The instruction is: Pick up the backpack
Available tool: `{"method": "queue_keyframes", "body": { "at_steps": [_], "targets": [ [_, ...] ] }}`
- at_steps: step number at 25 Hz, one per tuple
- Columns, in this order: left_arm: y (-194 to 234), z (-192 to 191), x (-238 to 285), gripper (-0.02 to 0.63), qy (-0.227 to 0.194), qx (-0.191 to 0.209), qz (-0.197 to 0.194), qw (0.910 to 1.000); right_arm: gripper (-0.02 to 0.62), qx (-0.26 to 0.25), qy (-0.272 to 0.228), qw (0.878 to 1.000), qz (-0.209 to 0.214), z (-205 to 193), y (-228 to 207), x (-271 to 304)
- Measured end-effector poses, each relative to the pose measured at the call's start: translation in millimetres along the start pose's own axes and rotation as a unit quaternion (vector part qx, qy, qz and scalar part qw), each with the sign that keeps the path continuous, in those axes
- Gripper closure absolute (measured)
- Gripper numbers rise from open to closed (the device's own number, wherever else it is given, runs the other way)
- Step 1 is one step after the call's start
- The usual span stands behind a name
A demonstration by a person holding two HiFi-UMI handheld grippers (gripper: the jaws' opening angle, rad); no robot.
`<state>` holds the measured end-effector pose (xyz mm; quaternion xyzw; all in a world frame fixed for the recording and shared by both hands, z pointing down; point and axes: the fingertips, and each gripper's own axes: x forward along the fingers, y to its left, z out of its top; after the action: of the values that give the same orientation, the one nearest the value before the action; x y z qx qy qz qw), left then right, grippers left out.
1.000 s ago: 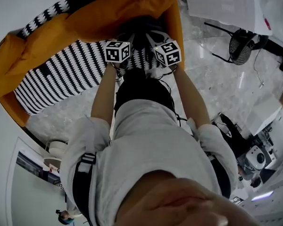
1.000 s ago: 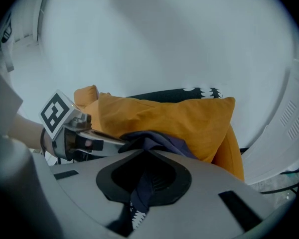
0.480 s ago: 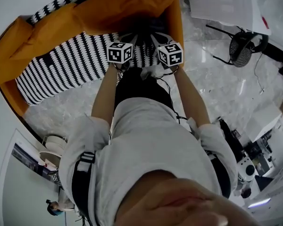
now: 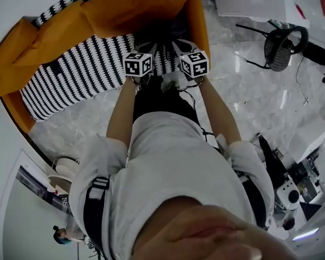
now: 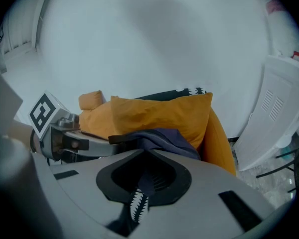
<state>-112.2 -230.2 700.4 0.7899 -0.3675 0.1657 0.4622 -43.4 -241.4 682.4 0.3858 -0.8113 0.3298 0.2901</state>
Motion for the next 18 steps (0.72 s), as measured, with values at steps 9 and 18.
{"method": "queue_keyframes", "body": {
  "at_steps": [9, 18],
  "targets": [
    [-19.6, -31.7, -20.8, 0.580, -0.016, 0.035, 0.041, 0.9984, 0.543, -0.039, -0.028, 0.999, -0.021, -30.8, 17.9, -31.2],
    [-26.0, -35.9, -43.4, 0.584, -0.064, 0.016, 0.085, 0.9942, 0.544, -0.030, -0.069, 0.997, -0.037, -39.1, 38.5, -44.8]
  ]
}}
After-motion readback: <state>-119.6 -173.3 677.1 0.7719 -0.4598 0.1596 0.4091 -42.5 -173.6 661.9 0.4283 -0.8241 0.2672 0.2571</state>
